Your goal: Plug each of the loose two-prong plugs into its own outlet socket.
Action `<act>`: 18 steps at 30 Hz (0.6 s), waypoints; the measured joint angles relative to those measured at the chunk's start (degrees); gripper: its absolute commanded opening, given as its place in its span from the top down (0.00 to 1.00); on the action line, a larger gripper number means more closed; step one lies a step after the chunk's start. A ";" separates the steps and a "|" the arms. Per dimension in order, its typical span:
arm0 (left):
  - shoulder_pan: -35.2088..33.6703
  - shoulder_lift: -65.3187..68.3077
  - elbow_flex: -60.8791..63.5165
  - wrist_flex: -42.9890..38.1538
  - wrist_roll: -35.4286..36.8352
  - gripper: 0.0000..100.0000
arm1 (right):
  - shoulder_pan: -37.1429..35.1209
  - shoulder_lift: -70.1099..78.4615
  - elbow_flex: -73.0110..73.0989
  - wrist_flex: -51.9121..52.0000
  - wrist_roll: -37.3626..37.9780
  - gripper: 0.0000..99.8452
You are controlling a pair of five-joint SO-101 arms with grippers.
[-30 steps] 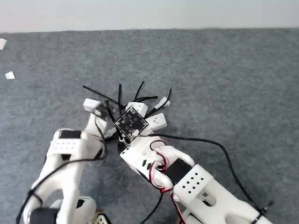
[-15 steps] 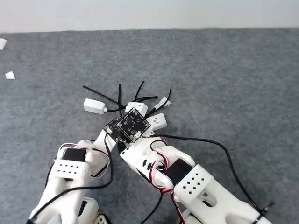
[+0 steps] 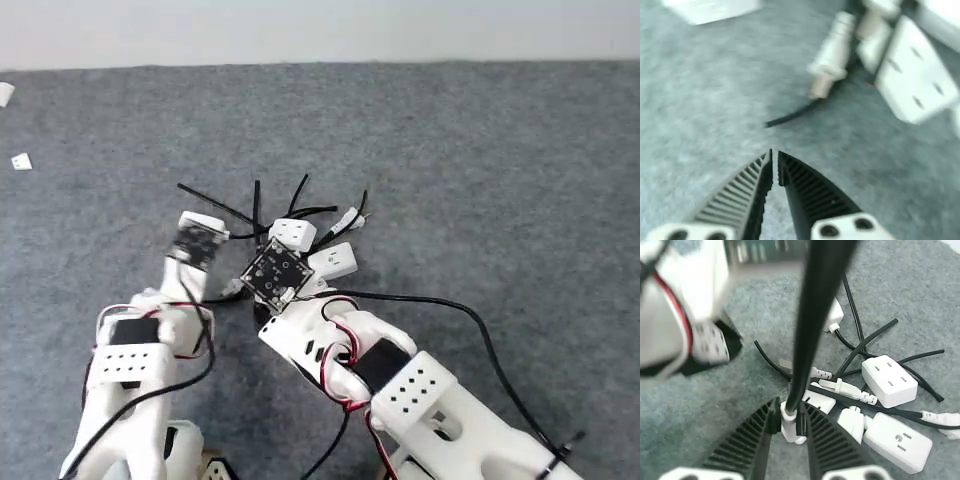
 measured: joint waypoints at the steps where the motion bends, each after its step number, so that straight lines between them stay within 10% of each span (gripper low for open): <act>1: -1.05 0.00 0.00 -0.18 1.41 0.96 | 0.00 0.79 0.00 -0.62 0.97 0.99; 18: -9.58 0.00 -1.76 -2.29 13.27 0.90 | 0.00 12.75 -0.35 -8.26 9.32 0.99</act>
